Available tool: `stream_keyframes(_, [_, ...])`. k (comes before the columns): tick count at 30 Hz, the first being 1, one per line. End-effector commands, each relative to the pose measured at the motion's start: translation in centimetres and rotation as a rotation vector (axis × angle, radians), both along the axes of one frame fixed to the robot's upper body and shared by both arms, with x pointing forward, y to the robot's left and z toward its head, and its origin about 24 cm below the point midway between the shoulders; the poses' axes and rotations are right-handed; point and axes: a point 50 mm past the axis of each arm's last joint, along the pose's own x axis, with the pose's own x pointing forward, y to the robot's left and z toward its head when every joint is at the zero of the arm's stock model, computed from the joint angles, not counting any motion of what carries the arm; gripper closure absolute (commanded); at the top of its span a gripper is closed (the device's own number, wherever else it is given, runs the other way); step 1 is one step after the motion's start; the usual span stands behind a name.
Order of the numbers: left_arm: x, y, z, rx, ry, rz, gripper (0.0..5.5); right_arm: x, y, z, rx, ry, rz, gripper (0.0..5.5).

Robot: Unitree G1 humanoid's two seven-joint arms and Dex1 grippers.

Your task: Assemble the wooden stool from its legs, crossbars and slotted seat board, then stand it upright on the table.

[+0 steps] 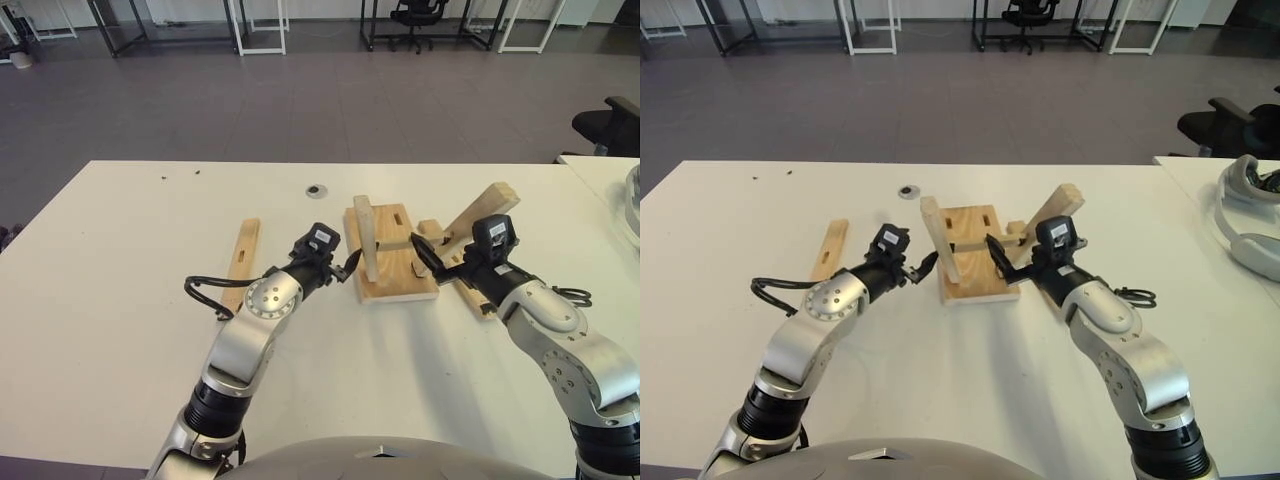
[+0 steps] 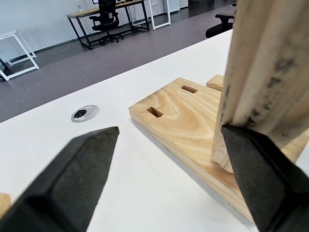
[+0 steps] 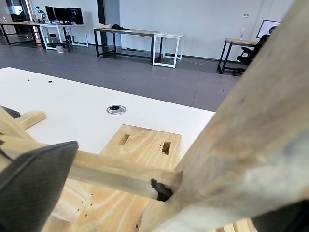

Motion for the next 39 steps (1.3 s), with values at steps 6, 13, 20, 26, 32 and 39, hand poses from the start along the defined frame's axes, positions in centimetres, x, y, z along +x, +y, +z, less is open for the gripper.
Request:
stream_keyframes(6, [0.4,-0.4,3.4,-0.041,-0.155,-0.104,1.56,-1.4,1.6,-4.1,0.063,0.23,0.255,0.14])
stream_keyframes(13, [-0.4,8.0,-0.5,0.197,-0.041,0.008,1.56,-2.1,-3.2,-2.1,0.011,0.109,0.32,0.14])
stream_keyframes(20, [3.3,9.8,9.1,-0.169,-0.348,0.058,1.56,-1.5,-8.2,7.8,0.16,-0.221,0.358,0.14])
stream_keyframes(26, [4.3,4.7,18.0,-0.442,-0.546,-0.182,1.56,0.8,-7.6,15.6,0.518,-0.521,0.383,0.14])
stream_keyframes(32, [4.6,-2.2,6.7,-0.321,-0.15,-0.264,1.56,3.6,-4.3,1.5,0.284,0.016,0.202,0.14])
stream_keyframes(39, [5.5,-1.0,4.5,-0.273,-0.207,-0.167,1.56,3.7,-2.4,2.7,0.414,-0.083,0.25,0.14])
